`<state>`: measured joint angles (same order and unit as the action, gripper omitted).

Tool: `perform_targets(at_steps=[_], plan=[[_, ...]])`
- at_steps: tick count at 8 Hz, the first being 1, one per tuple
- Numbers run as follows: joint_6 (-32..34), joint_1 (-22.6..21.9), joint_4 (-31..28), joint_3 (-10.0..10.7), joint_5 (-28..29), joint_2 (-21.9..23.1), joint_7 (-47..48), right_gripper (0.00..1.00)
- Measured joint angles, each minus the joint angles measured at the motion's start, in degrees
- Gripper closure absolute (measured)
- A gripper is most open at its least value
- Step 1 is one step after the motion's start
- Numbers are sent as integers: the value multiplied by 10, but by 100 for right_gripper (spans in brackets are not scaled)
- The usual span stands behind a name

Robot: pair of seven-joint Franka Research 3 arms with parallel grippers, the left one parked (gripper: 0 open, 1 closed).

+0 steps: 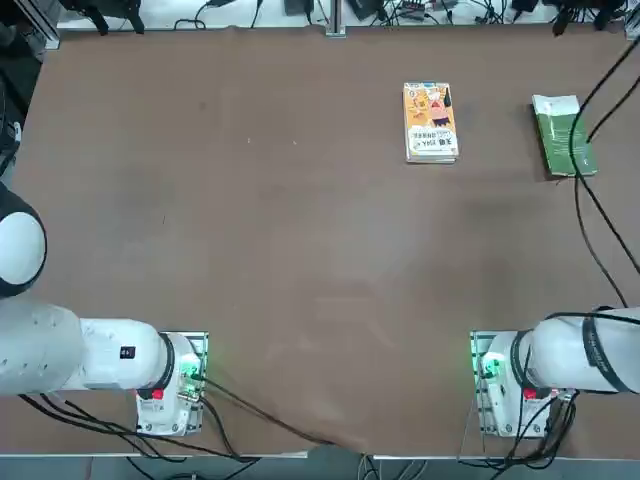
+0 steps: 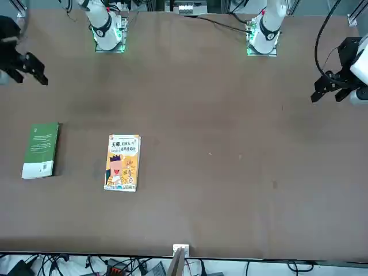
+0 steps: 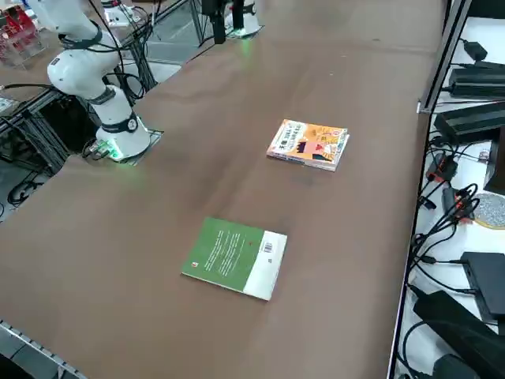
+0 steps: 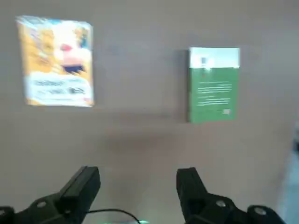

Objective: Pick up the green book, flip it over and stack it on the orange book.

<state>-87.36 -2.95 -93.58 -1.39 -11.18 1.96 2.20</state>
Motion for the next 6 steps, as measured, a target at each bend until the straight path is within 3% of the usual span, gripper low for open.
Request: perform_targets(at_steps=[2, 6], plan=[[-4, -40, -4, -6, -87, -72, 35, 0], [-89, -43, -29, -1, -215, -207, 143, 1]])
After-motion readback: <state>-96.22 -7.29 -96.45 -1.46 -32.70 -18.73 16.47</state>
